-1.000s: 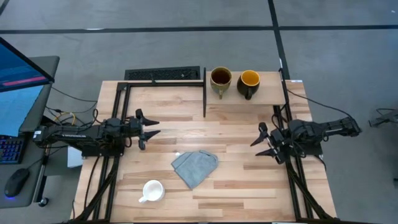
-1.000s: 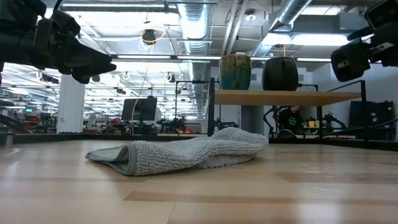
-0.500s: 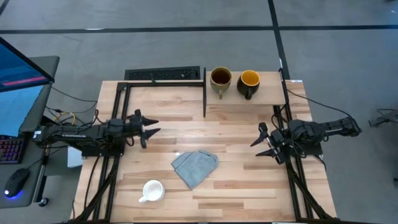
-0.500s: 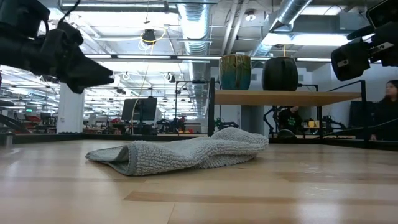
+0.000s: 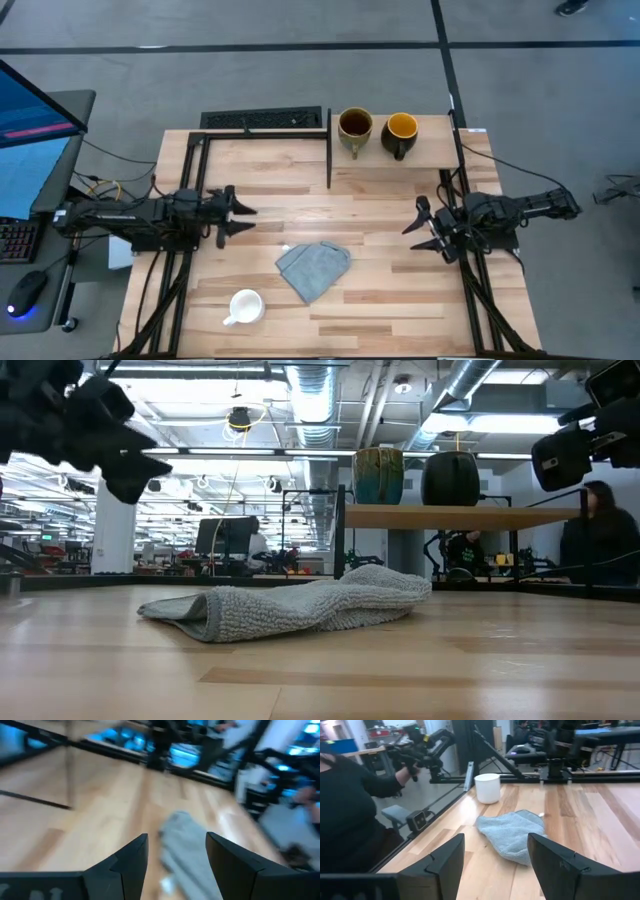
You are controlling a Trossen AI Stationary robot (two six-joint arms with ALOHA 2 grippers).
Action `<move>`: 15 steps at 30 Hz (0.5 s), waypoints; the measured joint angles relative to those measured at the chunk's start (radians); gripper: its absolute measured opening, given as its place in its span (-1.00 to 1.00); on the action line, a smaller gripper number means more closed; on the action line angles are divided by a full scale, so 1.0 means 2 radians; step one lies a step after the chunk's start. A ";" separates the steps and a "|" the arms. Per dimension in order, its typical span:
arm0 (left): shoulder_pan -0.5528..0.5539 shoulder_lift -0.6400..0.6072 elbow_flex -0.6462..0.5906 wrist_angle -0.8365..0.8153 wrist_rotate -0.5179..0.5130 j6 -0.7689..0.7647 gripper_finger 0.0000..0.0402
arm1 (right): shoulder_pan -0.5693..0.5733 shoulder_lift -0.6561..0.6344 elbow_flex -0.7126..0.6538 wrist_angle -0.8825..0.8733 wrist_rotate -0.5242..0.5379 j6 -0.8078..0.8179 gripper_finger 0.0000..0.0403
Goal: Stack small to large cups/mugs on shelf
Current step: Put the white mug on the shelf
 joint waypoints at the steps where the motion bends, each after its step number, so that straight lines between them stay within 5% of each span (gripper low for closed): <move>1: 0.000 0.002 0.011 -0.016 0.012 -0.010 -0.05 | 0.000 0.000 0.000 -0.001 0.004 0.001 0.19; 6: -0.019 0.034 0.080 -0.139 0.021 -0.026 -0.08 | 0.000 0.000 0.000 -0.003 0.024 0.005 0.19; 15: -0.103 0.162 0.187 -0.186 0.089 -0.007 -0.15 | 0.000 0.000 0.000 -0.005 0.049 0.005 0.19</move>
